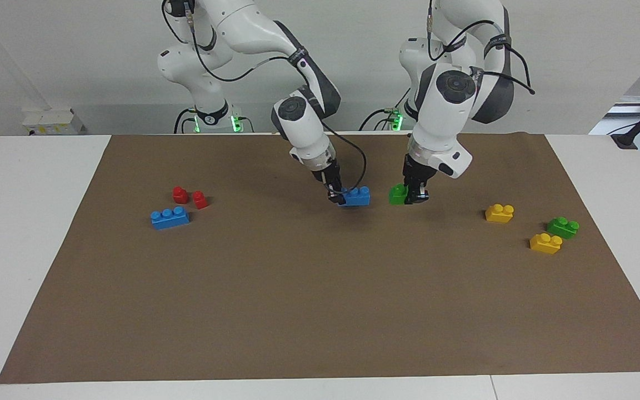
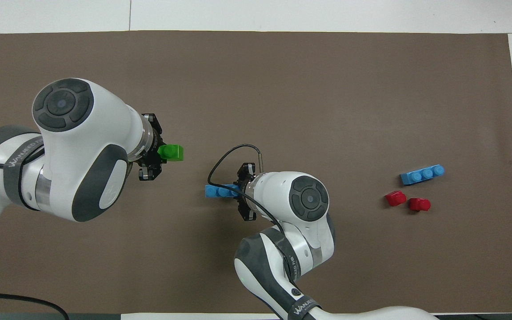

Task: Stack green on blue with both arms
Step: 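Bring the green brick with the left gripper onto the blue brick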

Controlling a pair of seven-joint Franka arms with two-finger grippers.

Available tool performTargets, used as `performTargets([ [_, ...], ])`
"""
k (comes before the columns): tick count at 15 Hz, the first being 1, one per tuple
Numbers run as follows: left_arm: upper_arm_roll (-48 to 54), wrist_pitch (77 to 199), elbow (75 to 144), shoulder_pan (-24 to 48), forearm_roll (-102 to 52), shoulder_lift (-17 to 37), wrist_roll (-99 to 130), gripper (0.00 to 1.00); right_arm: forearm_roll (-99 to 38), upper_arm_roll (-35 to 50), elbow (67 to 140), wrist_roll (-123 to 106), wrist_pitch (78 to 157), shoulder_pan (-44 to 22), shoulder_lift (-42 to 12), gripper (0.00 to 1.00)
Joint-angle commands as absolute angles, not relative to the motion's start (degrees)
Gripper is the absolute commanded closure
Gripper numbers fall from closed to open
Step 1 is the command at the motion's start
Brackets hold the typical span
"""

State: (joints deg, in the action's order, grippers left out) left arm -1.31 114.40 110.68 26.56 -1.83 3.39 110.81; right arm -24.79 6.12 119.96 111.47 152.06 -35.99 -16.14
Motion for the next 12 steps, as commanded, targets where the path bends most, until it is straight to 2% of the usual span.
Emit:
performTargets([
  [1,-2.20,118.12,117.32,30.14,-2.11,-0.52,113.11,1.00,-25.93,6.06,121.20,112.23,153.19,-35.86,-16.00,1.00],
  [5,-2.20,119.79,120.66,31.37,-2.11,-2.10,113.90,1.00,-25.93,6.06,123.22,111.71,154.77,-35.77,-16.00,1.00],
  [10,-2.20,127.43,127.26,35.59,0.26,-3.95,120.22,1.00,-25.93,6.06,124.54,111.88,156.88,-35.77,-16.87,1.00],
  [12,-2.20,128.14,127.44,36.64,0.53,-3.78,122.25,1.00,-25.93,6.06,124.63,111.80,157.06,-35.77,-17.05,1.00],
])
